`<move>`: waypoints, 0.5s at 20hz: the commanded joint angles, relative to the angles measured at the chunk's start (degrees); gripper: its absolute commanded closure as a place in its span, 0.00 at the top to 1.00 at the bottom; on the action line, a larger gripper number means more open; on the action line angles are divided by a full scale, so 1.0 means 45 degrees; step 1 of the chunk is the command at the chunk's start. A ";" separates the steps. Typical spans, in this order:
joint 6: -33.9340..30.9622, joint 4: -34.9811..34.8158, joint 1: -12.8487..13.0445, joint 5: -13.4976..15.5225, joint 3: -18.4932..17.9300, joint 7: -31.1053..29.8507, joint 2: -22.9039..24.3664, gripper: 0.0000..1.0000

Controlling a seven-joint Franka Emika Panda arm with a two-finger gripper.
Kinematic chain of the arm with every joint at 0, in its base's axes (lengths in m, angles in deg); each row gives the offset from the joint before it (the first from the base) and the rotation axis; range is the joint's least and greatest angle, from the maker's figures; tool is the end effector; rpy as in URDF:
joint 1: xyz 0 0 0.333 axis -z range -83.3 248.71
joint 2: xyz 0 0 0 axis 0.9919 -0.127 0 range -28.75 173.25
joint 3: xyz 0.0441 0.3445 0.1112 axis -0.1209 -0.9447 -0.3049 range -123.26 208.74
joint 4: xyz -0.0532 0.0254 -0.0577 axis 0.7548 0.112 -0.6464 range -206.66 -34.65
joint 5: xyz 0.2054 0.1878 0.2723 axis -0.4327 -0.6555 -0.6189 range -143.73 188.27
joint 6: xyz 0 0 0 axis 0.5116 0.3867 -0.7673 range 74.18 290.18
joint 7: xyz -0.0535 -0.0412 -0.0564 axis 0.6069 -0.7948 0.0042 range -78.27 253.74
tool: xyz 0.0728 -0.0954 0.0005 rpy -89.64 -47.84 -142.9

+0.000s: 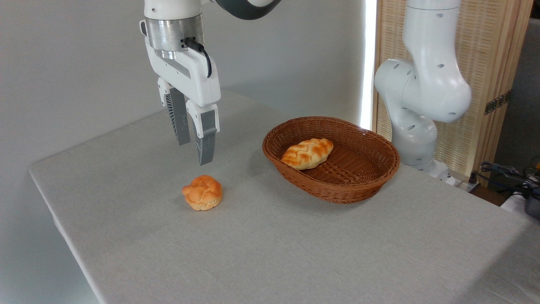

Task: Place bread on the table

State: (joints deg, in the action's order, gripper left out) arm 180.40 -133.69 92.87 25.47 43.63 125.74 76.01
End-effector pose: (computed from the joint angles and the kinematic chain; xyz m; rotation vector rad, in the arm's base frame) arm 0.5360 -0.1103 0.6122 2.8357 -1.2741 0.1764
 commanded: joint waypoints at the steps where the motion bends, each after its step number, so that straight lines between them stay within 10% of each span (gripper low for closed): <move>1: -0.0353 0.0162 0.0124 -0.0165 -0.0041 -0.0066 0.0023 1.00; 10: -0.0353 0.0162 0.0124 -0.0164 -0.0061 -0.0028 0.0023 1.00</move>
State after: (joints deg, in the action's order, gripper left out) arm 180.37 -133.69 93.02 25.47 43.71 125.74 76.01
